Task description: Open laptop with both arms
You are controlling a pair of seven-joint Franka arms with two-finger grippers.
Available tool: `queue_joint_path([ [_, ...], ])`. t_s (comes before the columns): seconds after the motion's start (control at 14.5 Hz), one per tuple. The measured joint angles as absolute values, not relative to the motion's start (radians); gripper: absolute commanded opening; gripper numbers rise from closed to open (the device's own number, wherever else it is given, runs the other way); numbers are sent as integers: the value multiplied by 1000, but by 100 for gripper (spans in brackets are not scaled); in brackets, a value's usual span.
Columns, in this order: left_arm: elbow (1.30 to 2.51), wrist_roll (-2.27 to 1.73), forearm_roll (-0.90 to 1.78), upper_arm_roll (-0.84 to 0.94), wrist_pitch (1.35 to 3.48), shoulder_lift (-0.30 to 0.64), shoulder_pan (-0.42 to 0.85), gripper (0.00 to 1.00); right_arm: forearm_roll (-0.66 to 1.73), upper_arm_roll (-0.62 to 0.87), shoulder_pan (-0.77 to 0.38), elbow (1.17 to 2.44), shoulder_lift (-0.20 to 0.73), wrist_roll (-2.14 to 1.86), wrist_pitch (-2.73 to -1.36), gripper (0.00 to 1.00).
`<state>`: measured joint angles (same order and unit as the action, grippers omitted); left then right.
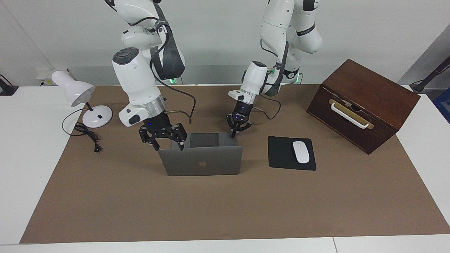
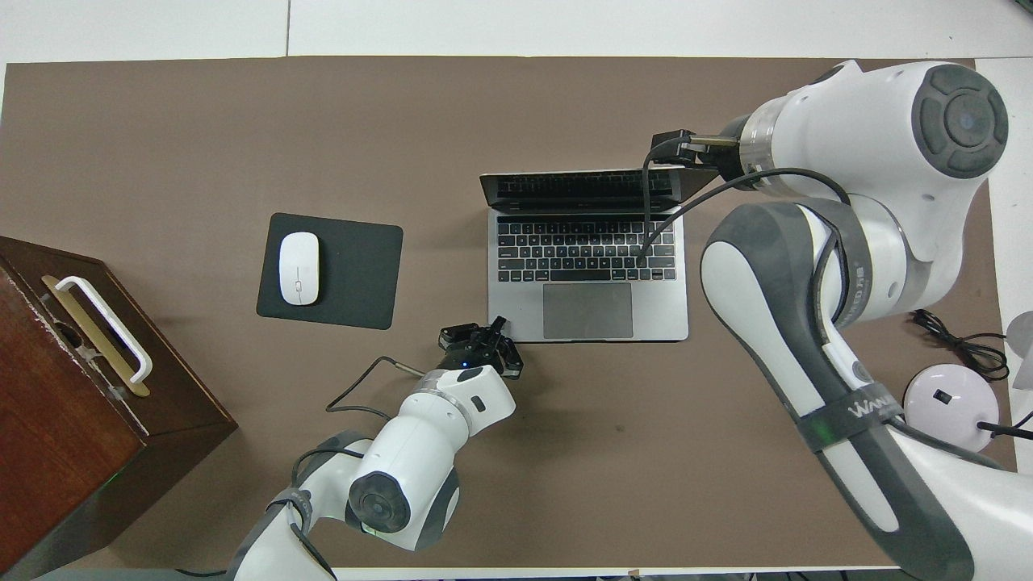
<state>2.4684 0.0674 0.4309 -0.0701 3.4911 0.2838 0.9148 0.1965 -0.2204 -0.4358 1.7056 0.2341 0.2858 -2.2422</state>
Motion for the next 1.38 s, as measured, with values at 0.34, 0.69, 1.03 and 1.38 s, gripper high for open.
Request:
queue_joint_path([
  [0.34, 2468, 67, 431, -70, 3491, 284, 915, 0, 196, -221, -434, 1694, 230, 286, -2159, 100],
  [0.69, 2462, 67, 431, -73, 3492, 288, 908, 0, 174, -224, -394, 1678, 171, 210, -2000, 100],
  [1.03, 2426, 67, 431, -82, 3492, 303, 878, 0, 71, -227, -300, 1676, 55, 61, -1823, 100],
  [1.38, 2400, 64, 463, -83, 3474, 289, 869, 0, 27, -229, -167, 1686, -15, -119, -1770, 100],
])
